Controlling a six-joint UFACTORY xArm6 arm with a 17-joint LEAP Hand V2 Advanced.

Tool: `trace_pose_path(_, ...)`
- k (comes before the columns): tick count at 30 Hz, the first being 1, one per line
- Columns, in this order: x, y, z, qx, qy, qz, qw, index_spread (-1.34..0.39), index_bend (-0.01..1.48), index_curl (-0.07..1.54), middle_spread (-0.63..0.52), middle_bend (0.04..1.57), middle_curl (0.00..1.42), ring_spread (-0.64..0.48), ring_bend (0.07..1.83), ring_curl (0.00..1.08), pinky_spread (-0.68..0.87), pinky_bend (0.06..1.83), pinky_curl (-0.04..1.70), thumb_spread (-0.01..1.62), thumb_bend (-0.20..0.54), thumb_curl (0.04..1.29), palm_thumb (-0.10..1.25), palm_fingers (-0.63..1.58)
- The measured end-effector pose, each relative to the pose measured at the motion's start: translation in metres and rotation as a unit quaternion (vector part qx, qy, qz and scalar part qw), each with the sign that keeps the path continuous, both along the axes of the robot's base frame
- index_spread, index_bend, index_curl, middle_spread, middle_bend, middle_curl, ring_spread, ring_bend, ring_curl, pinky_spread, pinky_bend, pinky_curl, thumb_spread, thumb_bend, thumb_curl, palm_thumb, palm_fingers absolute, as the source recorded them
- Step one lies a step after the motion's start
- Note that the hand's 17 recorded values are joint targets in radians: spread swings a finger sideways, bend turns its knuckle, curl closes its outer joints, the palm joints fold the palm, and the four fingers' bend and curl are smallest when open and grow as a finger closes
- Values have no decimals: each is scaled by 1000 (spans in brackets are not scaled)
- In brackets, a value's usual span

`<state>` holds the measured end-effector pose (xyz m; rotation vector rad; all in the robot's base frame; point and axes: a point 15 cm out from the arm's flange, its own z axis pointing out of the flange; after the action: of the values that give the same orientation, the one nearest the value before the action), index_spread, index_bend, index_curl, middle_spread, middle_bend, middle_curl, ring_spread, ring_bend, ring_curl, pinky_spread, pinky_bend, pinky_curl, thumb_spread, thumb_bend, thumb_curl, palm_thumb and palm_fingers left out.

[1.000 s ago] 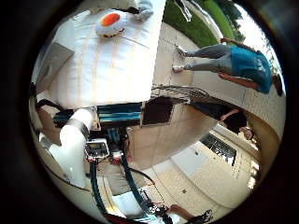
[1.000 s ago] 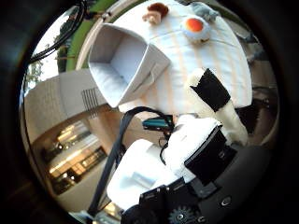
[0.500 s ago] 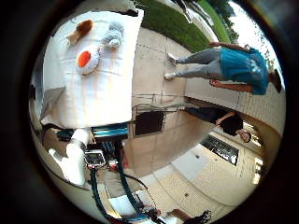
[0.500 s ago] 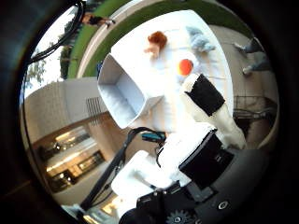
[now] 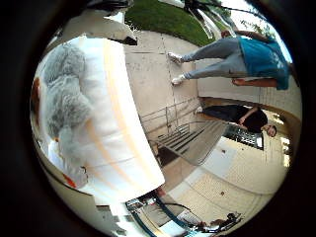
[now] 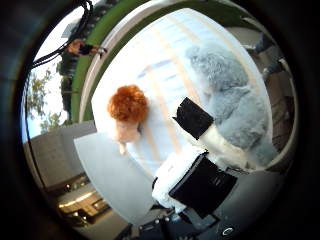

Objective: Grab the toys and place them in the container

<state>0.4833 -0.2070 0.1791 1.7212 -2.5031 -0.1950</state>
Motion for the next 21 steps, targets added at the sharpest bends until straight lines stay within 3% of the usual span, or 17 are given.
trace_pose_path(7,-11,12,-22,16,39,8,999,-28,148,163,24,389,408,287,838,418,487,1051,268,1196,-23,298,461,839)
trace_pose_path(8,-13,14,-22,18,44,9,999,-91,186,162,0,506,446,240,881,425,467,1107,279,1189,3,311,515,1141)
trace_pose_path(9,-15,15,-23,19,48,10,999,-128,217,167,-2,603,477,217,918,432,449,1097,273,1185,13,319,551,1306)
trace_pose_path(11,-18,15,-17,20,50,11,998,-196,264,187,-38,793,574,154,1096,523,421,1126,319,1172,70,372,713,1216)
trace_pose_path(15,-18,12,-1,17,38,9,999,-321,353,196,-84,993,697,56,1239,624,361,1254,393,1140,106,444,878,1117)
trace_pose_path(21,-48,18,34,30,65,7,997,-495,573,242,-127,1128,817,-31,1323,707,265,1416,504,1130,72,523,935,1021)
